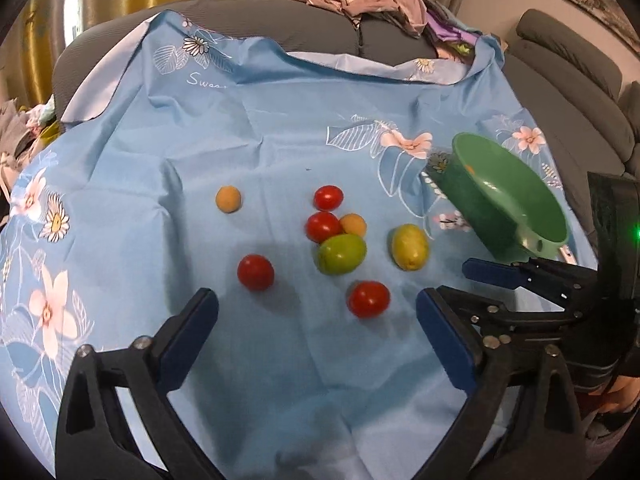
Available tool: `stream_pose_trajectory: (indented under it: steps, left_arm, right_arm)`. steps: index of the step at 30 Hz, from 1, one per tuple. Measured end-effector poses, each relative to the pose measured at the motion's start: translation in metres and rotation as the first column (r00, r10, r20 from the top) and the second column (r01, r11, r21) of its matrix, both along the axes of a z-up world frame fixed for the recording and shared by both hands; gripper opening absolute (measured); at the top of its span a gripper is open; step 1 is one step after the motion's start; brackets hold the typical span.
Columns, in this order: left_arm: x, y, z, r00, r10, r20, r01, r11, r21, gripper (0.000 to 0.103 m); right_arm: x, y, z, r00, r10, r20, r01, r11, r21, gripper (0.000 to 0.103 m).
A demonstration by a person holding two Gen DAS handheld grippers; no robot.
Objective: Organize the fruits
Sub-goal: 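Withdraw both grippers from the bowl toward the remaining fruits, then grasp the green fruit with the left gripper while the right gripper grasps the yellow fruit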
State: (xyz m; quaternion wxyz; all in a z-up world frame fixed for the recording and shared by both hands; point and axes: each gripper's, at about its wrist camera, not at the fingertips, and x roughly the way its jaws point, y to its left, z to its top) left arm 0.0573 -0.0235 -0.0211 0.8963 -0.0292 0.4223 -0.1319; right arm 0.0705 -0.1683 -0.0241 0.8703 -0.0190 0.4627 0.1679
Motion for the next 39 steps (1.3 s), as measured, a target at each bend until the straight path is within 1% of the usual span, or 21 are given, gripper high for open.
stream_pose_trajectory:
  steps: [2, 5, 11, 16, 21, 23, 24, 26, 27, 29, 33, 35, 37, 39]
  left_arm:
    - [0.009, -0.002, -0.004, 1.000, -0.010, -0.009, 0.010, 1.000, 0.011, 0.092]
    - [0.020, -0.006, -0.009, 0.999, -0.023, -0.022, 0.024, 0.999, 0.028, 0.091]
    - [0.040, -0.008, -0.017, 0.998, -0.033, -0.056, 0.034, 0.999, 0.015, 0.091]
    - [0.050, -0.013, -0.022, 0.996, -0.046, -0.074, 0.048, 0.999, 0.015, 0.088]
    - [0.059, -0.021, -0.029, 0.992, -0.078, -0.104, 0.077, 0.997, -0.006, 0.078]
    - [0.065, -0.024, -0.032, 0.988, -0.093, -0.123, 0.092, 0.996, -0.016, 0.072]
    - [0.067, -0.025, -0.033, 0.986, -0.098, -0.132, 0.097, 0.995, -0.018, 0.070]
    - [0.071, -0.026, -0.039, 0.982, -0.109, -0.158, 0.105, 0.994, -0.033, 0.063]
    - [0.072, -0.026, -0.040, 0.980, -0.110, -0.164, 0.105, 0.994, -0.036, 0.062]
    - [0.075, -0.025, -0.043, 0.978, -0.107, -0.179, 0.100, 0.994, -0.049, 0.059]
    - [0.078, -0.025, -0.045, 0.976, -0.115, -0.186, 0.104, 0.992, -0.069, 0.050]
    - [0.079, -0.026, -0.045, 0.975, -0.123, -0.187, 0.111, 0.991, -0.076, 0.043]
    - [0.079, -0.028, -0.045, 0.974, -0.131, -0.184, 0.120, 0.990, -0.067, 0.040]
    - [0.078, -0.031, -0.045, 0.975, -0.132, -0.178, 0.124, 0.991, -0.057, 0.040]
  right_arm:
    - [0.008, 0.004, -0.004, 1.000, 0.006, 0.002, -0.006, 1.000, -0.022, 0.051]
    - [0.017, 0.007, -0.008, 1.000, 0.008, 0.005, -0.007, 0.999, -0.049, 0.051]
    - [0.033, 0.013, -0.014, 1.000, 0.011, 0.002, -0.010, 0.995, -0.100, 0.051]
    - [0.042, 0.017, -0.019, 0.999, 0.032, -0.009, -0.033, 0.992, -0.120, 0.051]
    - [0.048, 0.021, -0.022, 0.998, 0.060, -0.007, -0.061, 0.986, -0.155, 0.051]
    - [0.050, 0.021, -0.023, 0.998, 0.069, -0.008, -0.070, 0.985, -0.159, 0.051]
    - [0.050, 0.020, -0.024, 0.997, 0.072, -0.012, -0.073, 0.985, -0.159, 0.050]
    - [0.052, 0.020, -0.027, 0.997, 0.080, -0.018, -0.082, 0.983, -0.162, 0.046]
    - [0.052, 0.019, -0.028, 0.996, 0.082, -0.018, -0.084, 0.983, -0.161, 0.044]
    - [0.053, 0.018, -0.029, 0.997, 0.081, -0.014, -0.082, 0.984, -0.158, 0.043]
    - [0.054, 0.015, -0.030, 0.996, 0.083, -0.017, -0.084, 0.986, -0.143, 0.040]
    - [0.054, 0.015, -0.030, 0.996, 0.086, -0.013, -0.087, 0.986, -0.139, 0.039]
    - [0.055, 0.015, -0.031, 0.996, 0.089, -0.009, -0.089, 0.987, -0.137, 0.039]
    - [0.055, 0.016, -0.031, 0.996, 0.090, -0.005, -0.090, 0.987, -0.135, 0.038]
